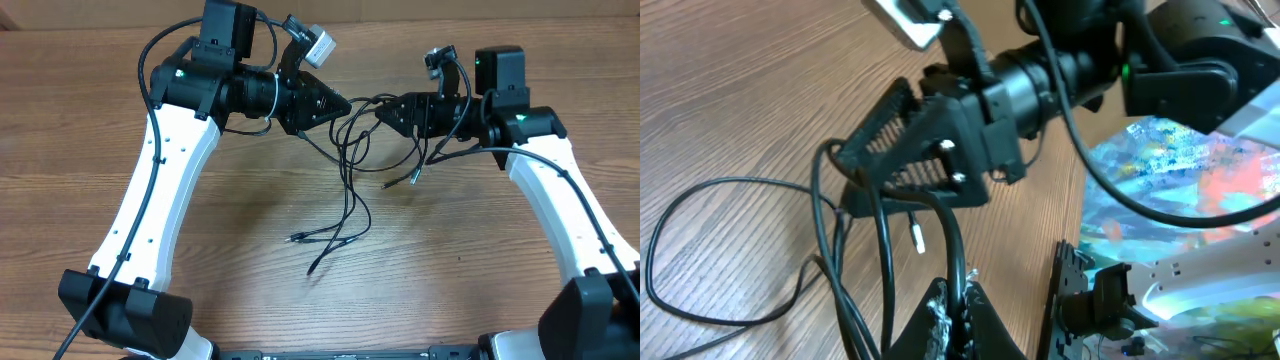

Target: Untangle cables

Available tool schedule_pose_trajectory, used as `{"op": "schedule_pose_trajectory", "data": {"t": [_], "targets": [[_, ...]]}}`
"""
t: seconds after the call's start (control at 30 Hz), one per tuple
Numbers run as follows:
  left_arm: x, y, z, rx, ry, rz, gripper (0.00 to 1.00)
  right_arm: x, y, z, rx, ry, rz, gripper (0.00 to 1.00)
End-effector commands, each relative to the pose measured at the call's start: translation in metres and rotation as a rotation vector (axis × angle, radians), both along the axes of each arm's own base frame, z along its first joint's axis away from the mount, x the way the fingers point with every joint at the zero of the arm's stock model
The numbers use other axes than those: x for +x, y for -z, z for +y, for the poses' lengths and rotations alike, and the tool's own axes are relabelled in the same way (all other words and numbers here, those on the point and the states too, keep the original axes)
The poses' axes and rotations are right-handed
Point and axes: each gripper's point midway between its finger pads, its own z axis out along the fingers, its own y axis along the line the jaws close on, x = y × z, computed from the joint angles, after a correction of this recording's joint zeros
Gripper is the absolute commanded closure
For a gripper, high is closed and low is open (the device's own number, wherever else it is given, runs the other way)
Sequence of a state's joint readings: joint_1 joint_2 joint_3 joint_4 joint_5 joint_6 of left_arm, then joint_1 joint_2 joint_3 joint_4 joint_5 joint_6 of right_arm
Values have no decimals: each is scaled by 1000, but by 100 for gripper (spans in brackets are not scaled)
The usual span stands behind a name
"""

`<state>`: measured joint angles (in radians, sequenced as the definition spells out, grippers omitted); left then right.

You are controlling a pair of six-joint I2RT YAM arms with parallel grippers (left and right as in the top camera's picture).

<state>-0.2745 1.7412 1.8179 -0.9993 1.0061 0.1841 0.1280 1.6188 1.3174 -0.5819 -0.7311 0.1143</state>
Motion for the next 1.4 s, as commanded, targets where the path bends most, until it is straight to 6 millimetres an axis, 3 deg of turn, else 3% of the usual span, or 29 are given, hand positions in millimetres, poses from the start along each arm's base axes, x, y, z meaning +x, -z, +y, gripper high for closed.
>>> {"op": "schedule_pose_trajectory", "data": {"t": [0.0, 0.17, 0.3, 0.43, 0.7, 0.83, 1.03, 1.17, 1.23, 1.37], "targets": [[-4, -10, 2, -12, 9, -42, 96, 5, 20, 8, 21, 23, 78, 37], [-5, -10, 2, -11, 8, -41, 96, 15, 29, 16, 55, 52, 120, 37], [-5, -10, 2, -11, 8, -41, 96, 23, 24, 20, 100, 84, 128, 38], [-4, -10, 2, -11, 8, -42, 96, 27, 12, 25, 183, 112, 166, 60], [-5, -10, 2, -11, 8, -41, 96, 30, 2, 35, 248, 136, 199, 66], [-5, -10, 2, -11, 8, -41, 96, 27, 0, 43, 249, 117, 190, 90], [-5, -9, 2, -7, 6, -37, 96, 30, 4, 40, 226, 142, 190, 96], [1, 8, 12, 88, -57, -18, 96, 32, 34, 16, 109, 288, 263, 96], [12, 29, 30, 229, -152, -12, 96, 26, 65, -17, -39, 439, 341, 96], [23, 54, 65, 416, -302, 28, 96, 7, 101, -83, -317, 671, 426, 96]]}}
